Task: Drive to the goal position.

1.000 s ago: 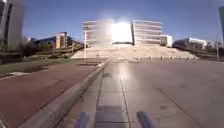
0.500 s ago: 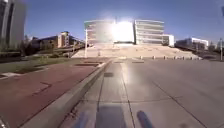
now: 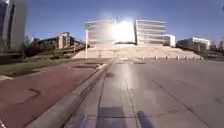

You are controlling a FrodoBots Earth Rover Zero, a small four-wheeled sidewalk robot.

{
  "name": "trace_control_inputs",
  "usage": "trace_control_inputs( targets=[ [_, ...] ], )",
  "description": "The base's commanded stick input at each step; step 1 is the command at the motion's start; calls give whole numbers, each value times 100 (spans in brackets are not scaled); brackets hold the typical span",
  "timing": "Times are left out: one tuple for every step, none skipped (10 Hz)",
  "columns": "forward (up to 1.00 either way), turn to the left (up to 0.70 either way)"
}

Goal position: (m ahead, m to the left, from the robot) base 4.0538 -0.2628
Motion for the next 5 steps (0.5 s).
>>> trace_control_inputs(
  targets=[
    [70,-12],
    [70,-12],
    [70,-12],
    [70,-12],
    [70,-12]
  ],
)
